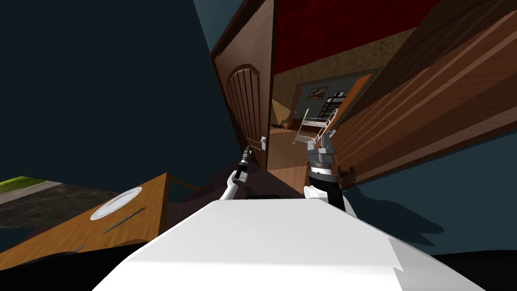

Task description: Push the door open

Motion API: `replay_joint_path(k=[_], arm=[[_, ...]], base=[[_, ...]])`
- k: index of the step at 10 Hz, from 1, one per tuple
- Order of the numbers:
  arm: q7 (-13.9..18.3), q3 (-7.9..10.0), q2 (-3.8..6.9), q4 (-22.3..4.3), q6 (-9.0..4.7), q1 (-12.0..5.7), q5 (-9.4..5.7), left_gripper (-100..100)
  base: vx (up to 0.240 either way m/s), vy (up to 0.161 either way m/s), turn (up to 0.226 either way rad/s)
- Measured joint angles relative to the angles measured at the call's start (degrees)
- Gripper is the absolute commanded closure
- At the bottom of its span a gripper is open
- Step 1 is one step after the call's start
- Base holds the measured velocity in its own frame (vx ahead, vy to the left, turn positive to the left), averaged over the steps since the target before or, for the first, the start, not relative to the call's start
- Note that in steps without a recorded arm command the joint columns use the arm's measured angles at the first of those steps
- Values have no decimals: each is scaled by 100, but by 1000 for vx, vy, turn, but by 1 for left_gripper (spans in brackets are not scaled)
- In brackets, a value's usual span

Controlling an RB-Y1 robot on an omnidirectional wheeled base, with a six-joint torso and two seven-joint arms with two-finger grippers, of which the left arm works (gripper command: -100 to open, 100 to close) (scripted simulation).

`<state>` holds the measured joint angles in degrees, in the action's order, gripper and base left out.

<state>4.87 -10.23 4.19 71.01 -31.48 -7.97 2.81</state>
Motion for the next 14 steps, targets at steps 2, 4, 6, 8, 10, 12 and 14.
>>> replay_joint_path(k=[2, 4, 6, 8, 10, 12, 14], arm=[[65, -100, -39, -469, 9, -287, -23, -100], [198, -234, -24, -867, 72, -587, -63, -100], [234, -317, -81, -1185, 87, -741, -72, -100], [296, -392, -85, -1367, 160, -881, -88, -100], [356, -470, -97, -1619, 149, -1020, -105, -100], [390, -514, -123, -1832, 162, -1157, -118, -100], [467, -577, -152, -2300, 98, -1431, -149, -100]], base=[[74, 95, -95], [90, 105, -122], [74, 63, -71], [34, 54, -42], [36, 57, -62], [53, 68, -75], [62, 82, -108]])
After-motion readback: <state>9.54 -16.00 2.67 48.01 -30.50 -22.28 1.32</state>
